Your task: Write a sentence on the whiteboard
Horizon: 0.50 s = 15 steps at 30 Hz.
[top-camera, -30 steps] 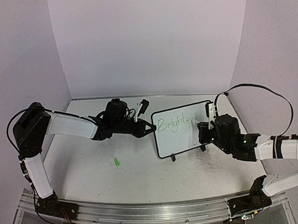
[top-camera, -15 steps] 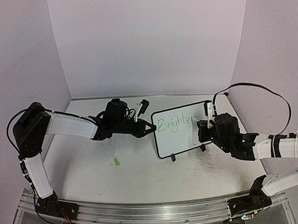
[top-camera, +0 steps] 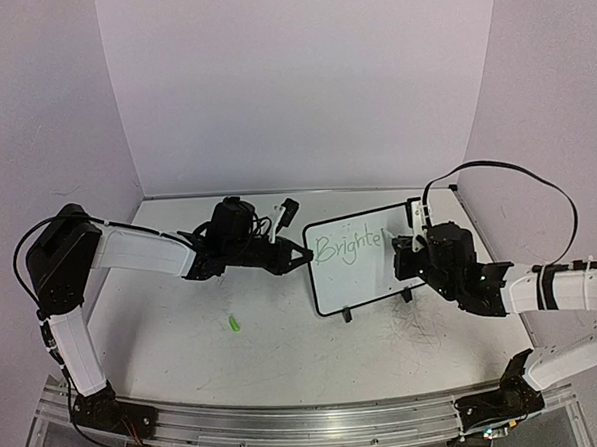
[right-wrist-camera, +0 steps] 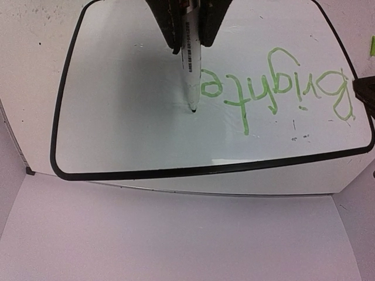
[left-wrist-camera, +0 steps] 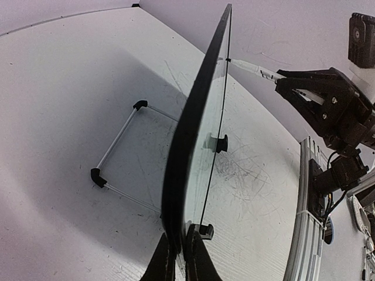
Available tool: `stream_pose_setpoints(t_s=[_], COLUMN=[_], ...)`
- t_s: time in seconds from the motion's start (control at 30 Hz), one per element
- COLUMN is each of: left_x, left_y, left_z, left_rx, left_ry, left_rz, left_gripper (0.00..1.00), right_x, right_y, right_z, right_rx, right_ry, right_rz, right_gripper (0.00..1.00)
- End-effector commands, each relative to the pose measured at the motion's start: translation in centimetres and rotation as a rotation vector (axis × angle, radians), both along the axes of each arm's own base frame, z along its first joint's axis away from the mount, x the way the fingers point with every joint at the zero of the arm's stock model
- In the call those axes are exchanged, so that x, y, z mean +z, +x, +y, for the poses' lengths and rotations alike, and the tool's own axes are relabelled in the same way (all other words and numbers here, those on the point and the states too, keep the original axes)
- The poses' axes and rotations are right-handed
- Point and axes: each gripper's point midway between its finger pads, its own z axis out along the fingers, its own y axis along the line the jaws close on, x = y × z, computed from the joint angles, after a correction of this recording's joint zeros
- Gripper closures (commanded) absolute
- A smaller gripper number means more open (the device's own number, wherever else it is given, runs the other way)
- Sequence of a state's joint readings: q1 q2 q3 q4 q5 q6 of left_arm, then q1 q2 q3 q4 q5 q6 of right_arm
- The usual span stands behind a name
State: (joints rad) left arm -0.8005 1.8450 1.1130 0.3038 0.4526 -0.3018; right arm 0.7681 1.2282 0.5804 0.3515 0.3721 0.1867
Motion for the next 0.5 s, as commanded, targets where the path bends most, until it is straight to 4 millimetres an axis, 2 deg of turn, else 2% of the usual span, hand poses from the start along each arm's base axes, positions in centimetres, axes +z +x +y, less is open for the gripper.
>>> stream_pose_setpoints(t_s=[0.0,0.2,0.47], left_x=[2.1,2.2,2.3], left_y=[0.1,0.0,0.1], left_z=[-0.3,-0.3,-0.3], left_rx=[-0.01,-0.01,-0.008], left_ry=[0.001,0.0,0.001], left_rz=[-0.065,-0.067,-0.068], left_gripper=[1.0,1.0,1.0], right_x=[1.7,0.9,-0.9], right_y=[0.8,0.9,-0.1], right_z=[0.5,0.1,-0.6], right_rx=[-0.005,-0.03,-0.035], right_ry=[0.034,0.026,0.029], right_rz=[-0.04,-0.009,0.049], right_gripper=[1.0,1.0,1.0])
